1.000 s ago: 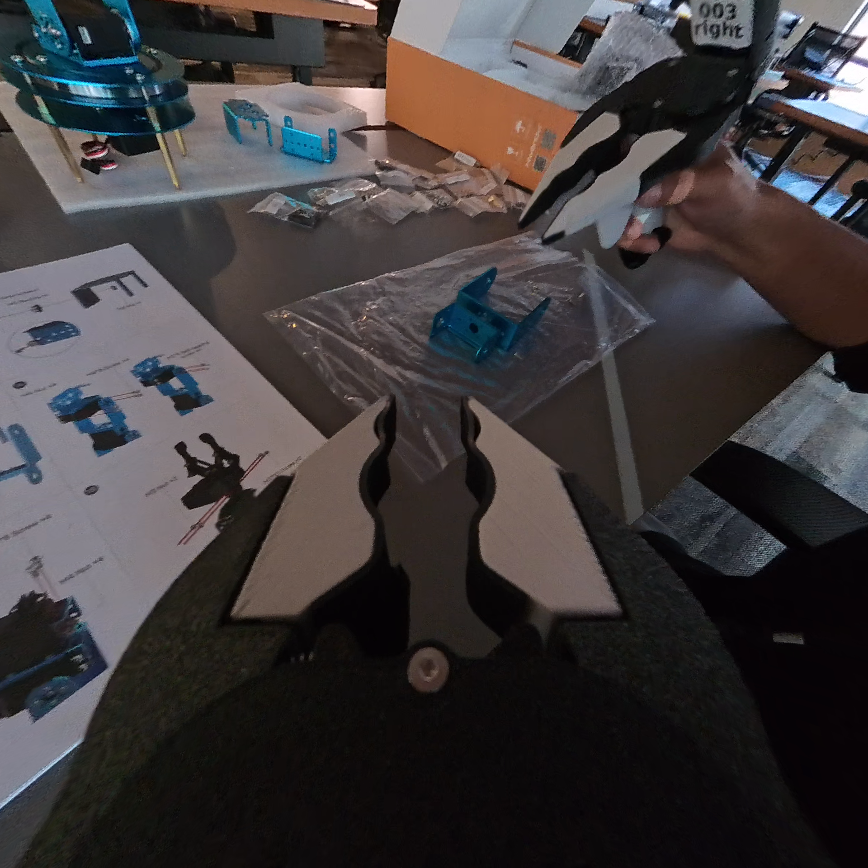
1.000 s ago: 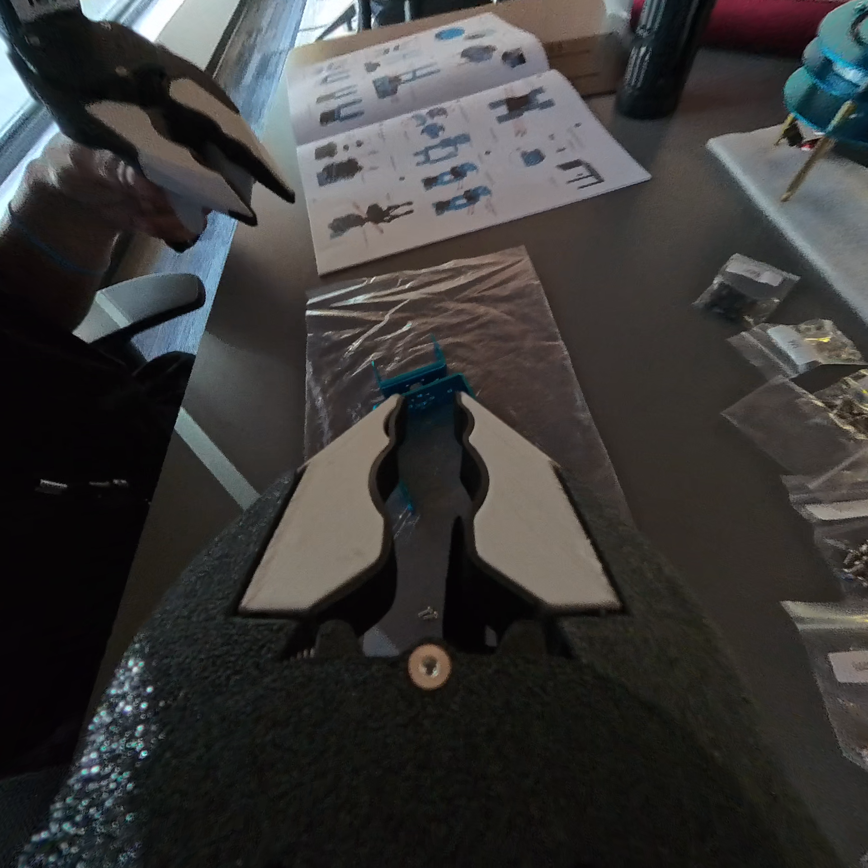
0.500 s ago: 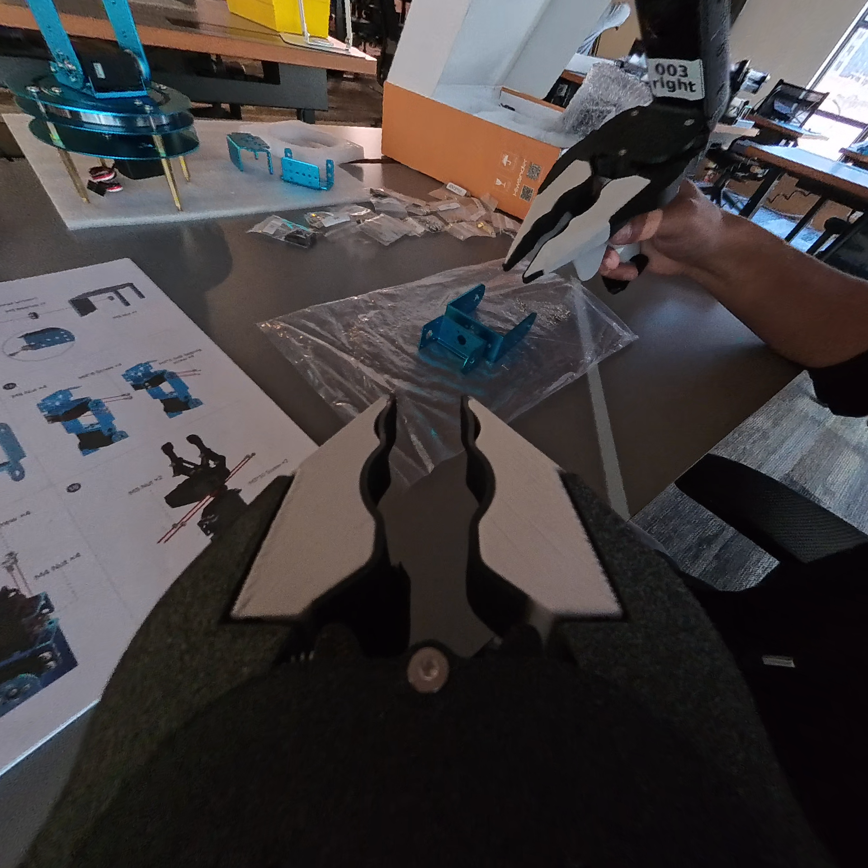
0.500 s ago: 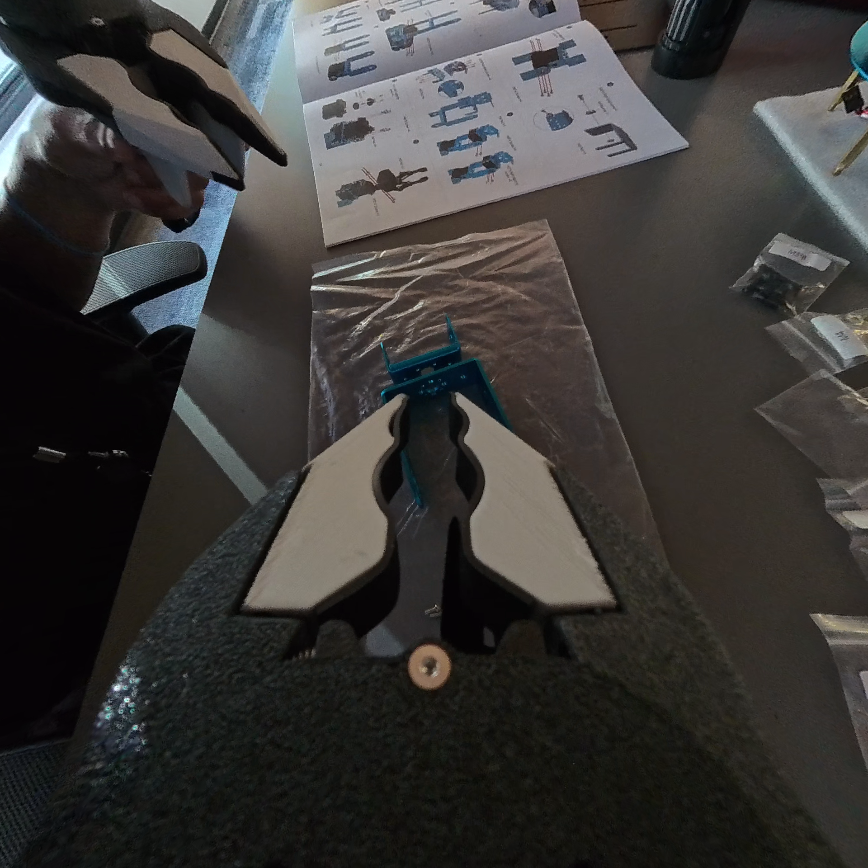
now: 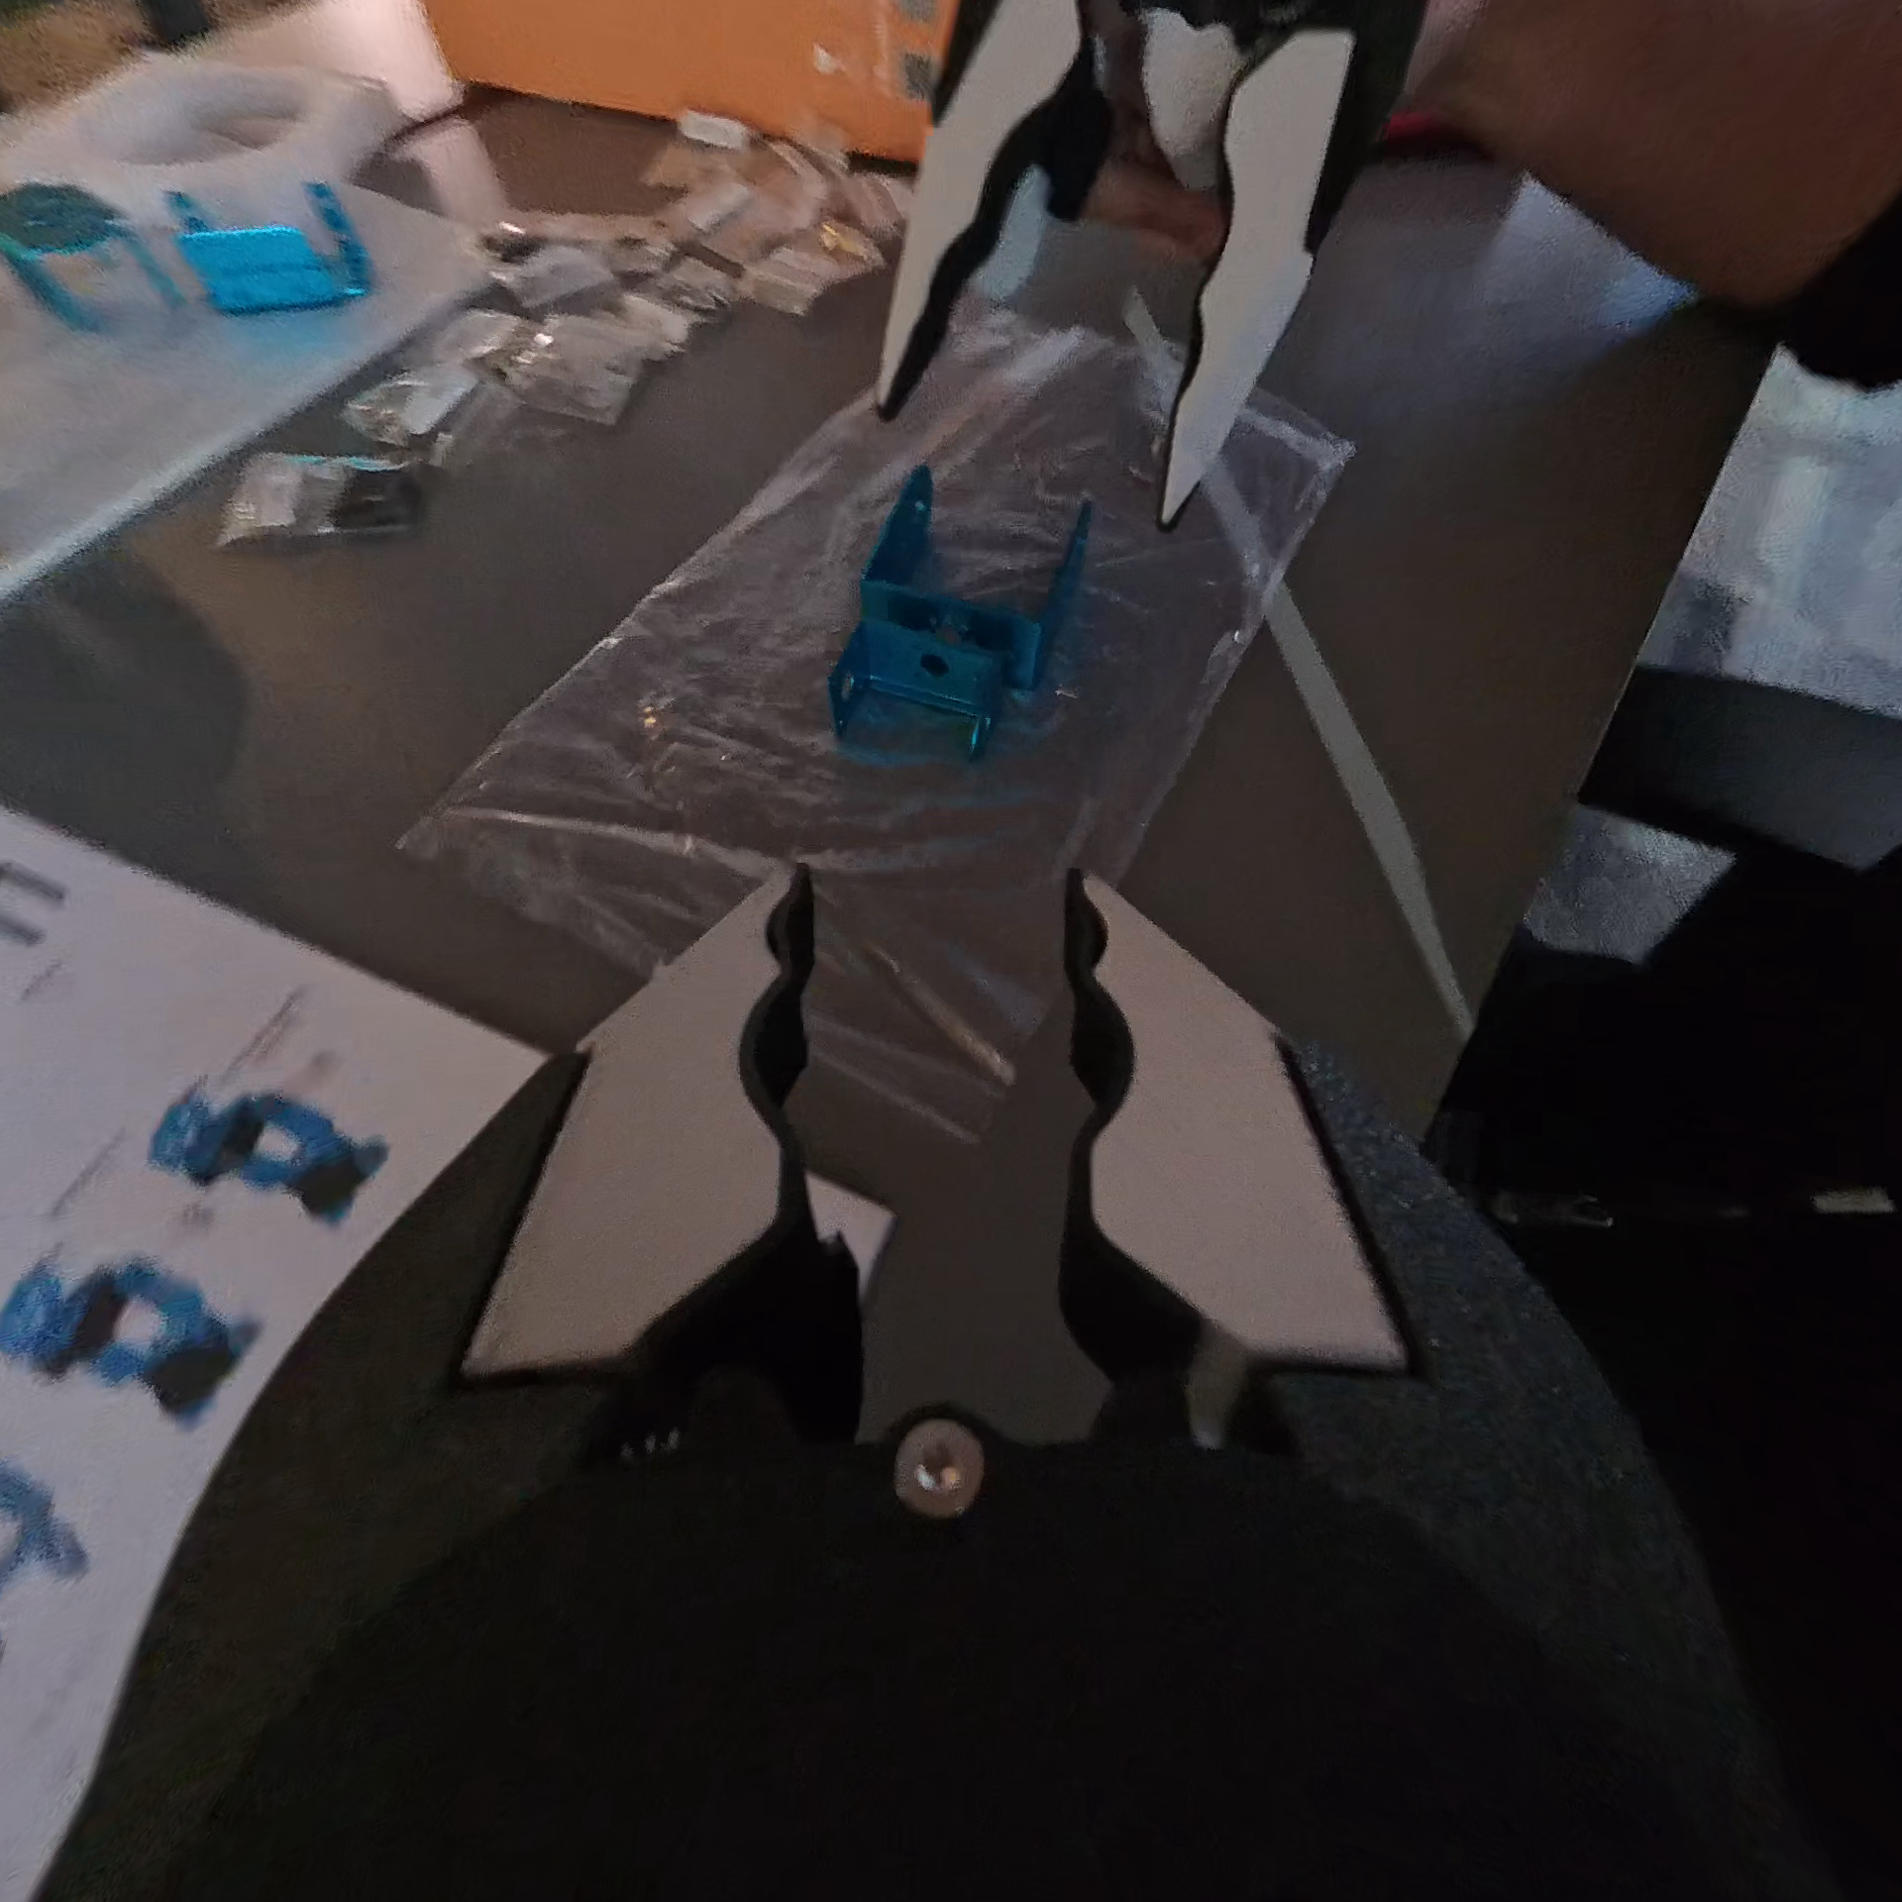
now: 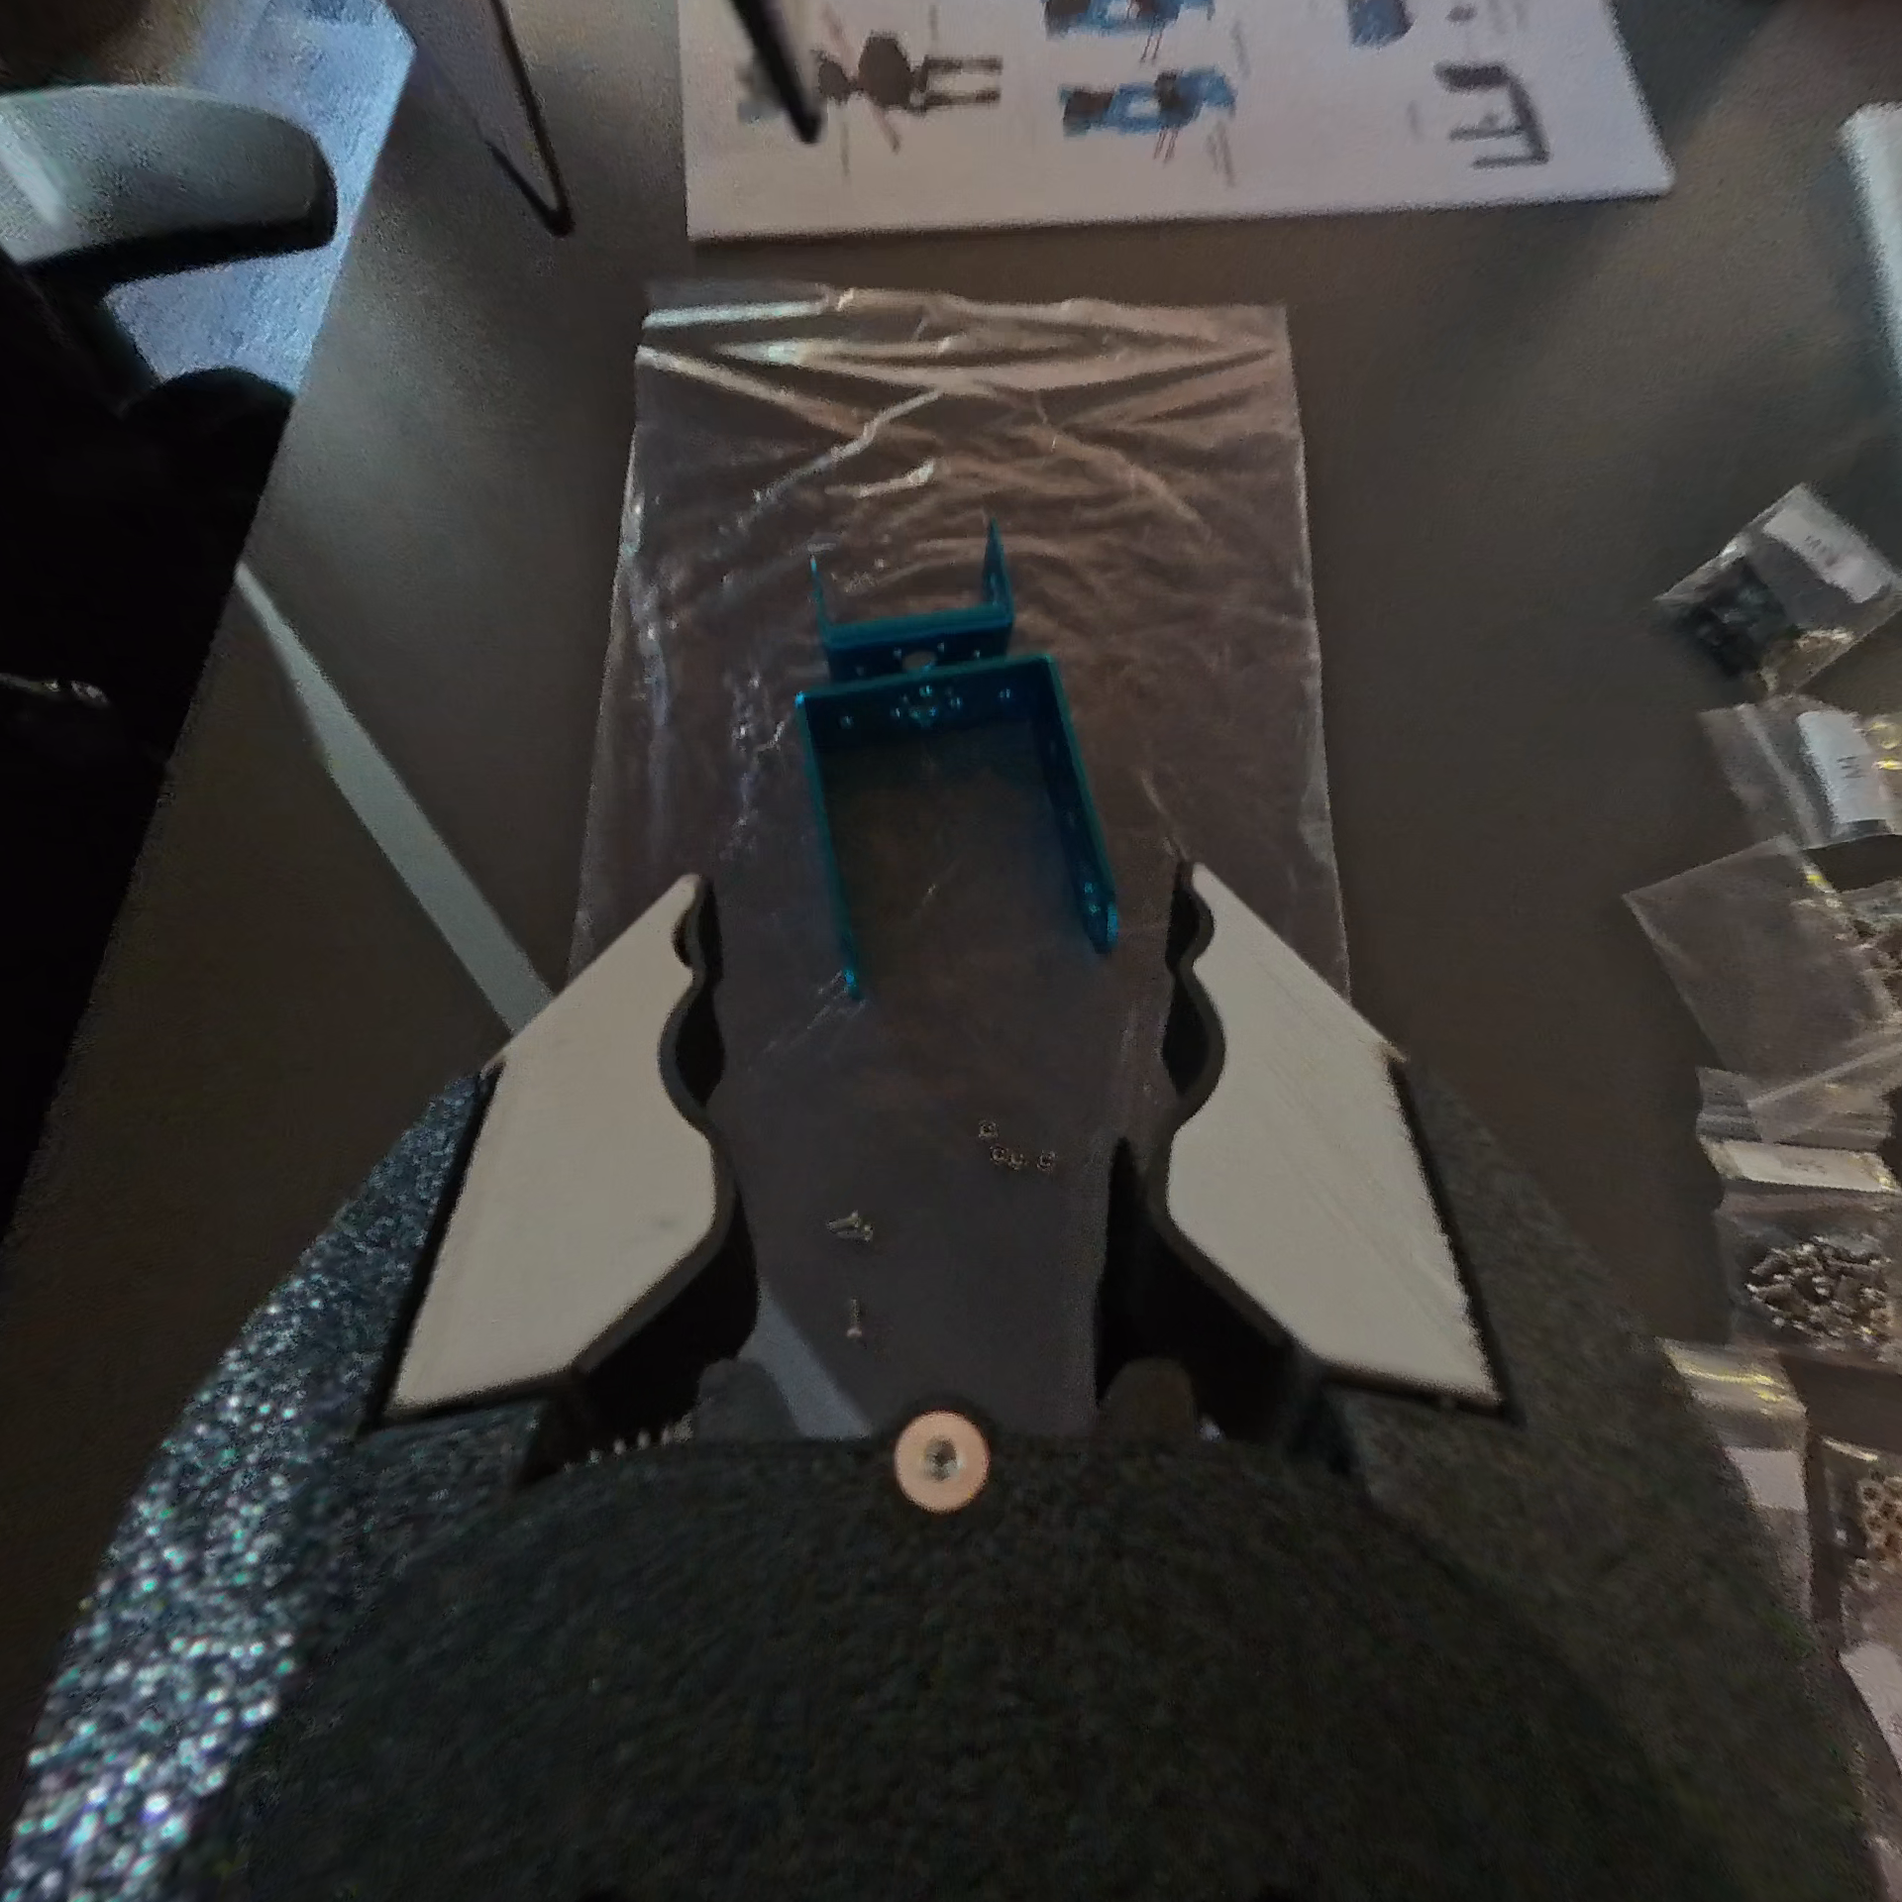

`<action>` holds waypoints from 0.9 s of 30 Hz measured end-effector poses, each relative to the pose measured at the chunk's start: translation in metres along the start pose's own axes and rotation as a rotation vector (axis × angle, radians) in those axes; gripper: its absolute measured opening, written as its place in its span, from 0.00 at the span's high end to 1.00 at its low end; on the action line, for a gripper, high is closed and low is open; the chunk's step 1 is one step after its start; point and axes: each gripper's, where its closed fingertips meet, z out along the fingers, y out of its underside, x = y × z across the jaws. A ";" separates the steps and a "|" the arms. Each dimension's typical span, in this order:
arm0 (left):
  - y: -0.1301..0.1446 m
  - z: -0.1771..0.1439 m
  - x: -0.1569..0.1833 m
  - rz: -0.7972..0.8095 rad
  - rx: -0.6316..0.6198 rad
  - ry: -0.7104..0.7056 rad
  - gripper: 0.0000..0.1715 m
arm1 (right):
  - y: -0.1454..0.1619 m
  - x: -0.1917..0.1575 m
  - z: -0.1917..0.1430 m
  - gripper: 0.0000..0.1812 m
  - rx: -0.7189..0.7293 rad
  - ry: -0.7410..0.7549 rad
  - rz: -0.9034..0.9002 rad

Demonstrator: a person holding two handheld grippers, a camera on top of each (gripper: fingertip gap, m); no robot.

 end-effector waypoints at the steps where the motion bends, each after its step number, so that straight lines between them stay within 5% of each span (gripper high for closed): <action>1: -0.001 0.009 -0.003 0.019 -0.043 0.038 0.69 | 0.003 0.001 0.003 0.51 -0.010 -0.020 0.002; 9: -0.007 0.065 -0.010 0.175 -0.207 0.256 0.67 | 0.018 0.007 0.016 0.65 -0.025 -0.020 -0.001; 27: -0.004 0.094 -0.009 0.308 -0.230 0.326 0.74 | 0.019 0.002 0.019 0.60 -0.030 -0.035 0.041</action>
